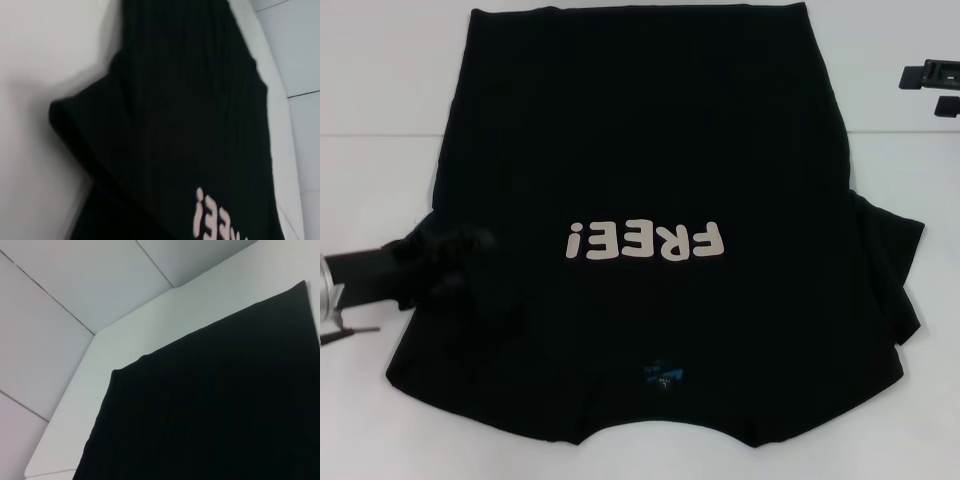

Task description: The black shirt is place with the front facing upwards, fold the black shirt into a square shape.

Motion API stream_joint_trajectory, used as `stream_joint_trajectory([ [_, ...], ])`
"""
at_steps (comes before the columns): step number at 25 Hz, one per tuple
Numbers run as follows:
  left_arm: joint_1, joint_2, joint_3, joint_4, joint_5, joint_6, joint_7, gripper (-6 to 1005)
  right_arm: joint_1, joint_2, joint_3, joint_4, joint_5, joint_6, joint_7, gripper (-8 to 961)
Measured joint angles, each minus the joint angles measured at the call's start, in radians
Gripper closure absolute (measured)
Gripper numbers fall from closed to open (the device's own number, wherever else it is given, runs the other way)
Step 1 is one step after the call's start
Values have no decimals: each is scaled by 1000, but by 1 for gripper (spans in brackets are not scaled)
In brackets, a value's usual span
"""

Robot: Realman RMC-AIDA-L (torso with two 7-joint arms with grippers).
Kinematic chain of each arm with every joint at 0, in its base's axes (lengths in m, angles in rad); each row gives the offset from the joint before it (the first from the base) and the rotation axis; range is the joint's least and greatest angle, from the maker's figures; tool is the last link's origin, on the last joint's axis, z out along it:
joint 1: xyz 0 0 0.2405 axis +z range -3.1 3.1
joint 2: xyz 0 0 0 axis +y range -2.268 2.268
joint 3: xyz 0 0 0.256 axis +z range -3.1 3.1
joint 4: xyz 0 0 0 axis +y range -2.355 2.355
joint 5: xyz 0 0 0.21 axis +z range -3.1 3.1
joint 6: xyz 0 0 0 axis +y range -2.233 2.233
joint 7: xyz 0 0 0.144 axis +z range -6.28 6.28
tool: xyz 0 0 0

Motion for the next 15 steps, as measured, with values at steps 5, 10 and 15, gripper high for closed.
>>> stream_joint_trajectory([
  [5,26,7,0,-12,4,-8,-28,355,-1,0,0,1,0,1,1,39],
  [10,15,14,10,-13,45,-50,-74,368,4,0,0,0,0,1,1,39],
  [15,7,17,10,-15,66,-71,-101,380,5,0,0,-1,0,0,1,39],
])
